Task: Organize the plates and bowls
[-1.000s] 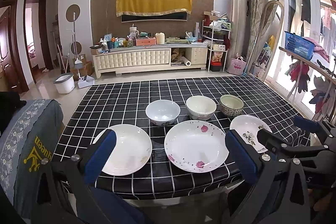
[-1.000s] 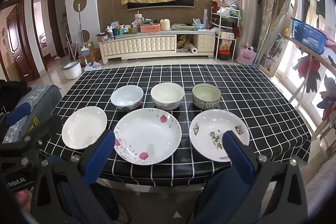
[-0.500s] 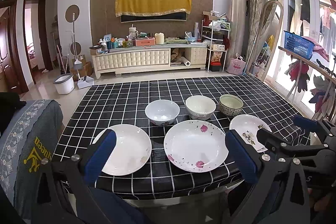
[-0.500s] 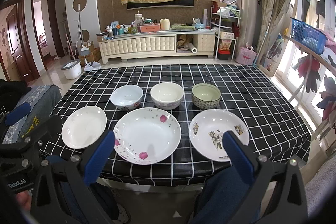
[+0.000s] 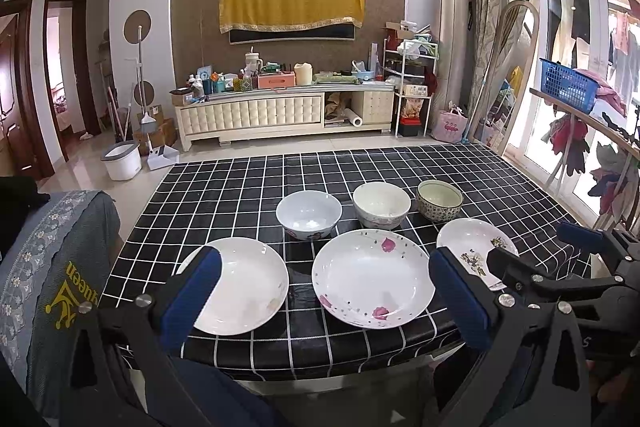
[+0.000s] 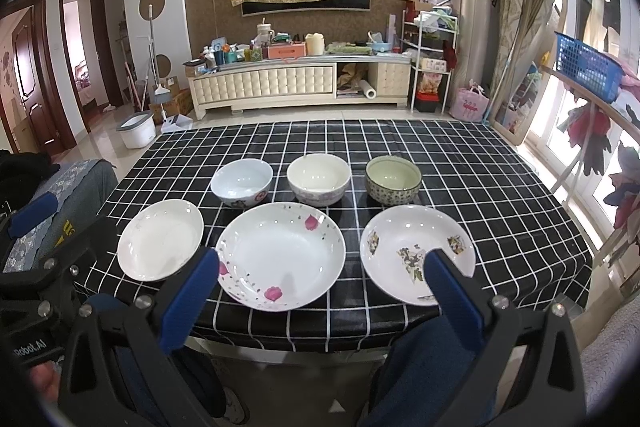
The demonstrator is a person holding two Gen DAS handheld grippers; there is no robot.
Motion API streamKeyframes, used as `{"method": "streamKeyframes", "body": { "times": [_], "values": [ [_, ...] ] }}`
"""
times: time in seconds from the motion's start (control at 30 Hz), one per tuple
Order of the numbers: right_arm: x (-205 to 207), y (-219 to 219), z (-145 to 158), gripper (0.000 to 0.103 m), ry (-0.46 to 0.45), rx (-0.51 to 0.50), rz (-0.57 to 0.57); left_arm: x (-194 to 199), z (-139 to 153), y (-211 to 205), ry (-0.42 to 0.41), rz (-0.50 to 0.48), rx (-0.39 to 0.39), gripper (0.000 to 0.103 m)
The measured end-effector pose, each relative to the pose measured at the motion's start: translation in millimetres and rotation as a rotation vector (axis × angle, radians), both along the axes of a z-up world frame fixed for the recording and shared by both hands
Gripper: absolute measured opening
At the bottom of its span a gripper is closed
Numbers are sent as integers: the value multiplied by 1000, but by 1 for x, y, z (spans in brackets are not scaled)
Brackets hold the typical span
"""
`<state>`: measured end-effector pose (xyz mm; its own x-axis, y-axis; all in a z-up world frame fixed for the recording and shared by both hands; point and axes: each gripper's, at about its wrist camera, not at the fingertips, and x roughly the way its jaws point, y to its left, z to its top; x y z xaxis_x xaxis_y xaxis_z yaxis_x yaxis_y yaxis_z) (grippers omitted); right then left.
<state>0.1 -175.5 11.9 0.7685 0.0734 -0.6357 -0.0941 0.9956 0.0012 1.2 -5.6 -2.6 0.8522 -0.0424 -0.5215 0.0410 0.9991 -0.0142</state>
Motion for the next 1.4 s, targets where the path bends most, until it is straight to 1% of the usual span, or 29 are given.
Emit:
{"method": "streamKeyframes", "body": {
  "times": [0.5,0.57,0.73,0.83,0.9,0.93,1.07,1.13,1.2,1.3,1.4],
  "values": [
    [1,-2,4,103,-6,7,-10,-3,5,-2,-17,-2,2,103],
    [2,-2,5,103,-8,7,-14,-3,6,-2,-28,6,0,103],
    [7,-3,7,103,-22,19,-14,-3,10,6,-88,54,-2,103],
    [14,-2,10,103,-32,32,-5,-1,15,14,-117,79,-32,103],
    [21,4,13,103,-38,24,8,3,17,20,-107,90,-54,103],
    [24,7,14,103,-45,18,14,7,18,25,-94,97,-50,103],
    [37,23,19,103,-81,25,62,19,20,38,-77,131,23,103],
    [50,36,18,103,-80,5,82,27,18,48,-38,116,16,103],
    [61,47,18,103,-78,10,113,34,16,57,-10,111,12,103],
    [78,65,11,103,-58,46,174,45,10,72,14,131,47,103],
    [98,87,0,103,-31,11,195,57,1,89,56,161,31,103]
  ]
}}
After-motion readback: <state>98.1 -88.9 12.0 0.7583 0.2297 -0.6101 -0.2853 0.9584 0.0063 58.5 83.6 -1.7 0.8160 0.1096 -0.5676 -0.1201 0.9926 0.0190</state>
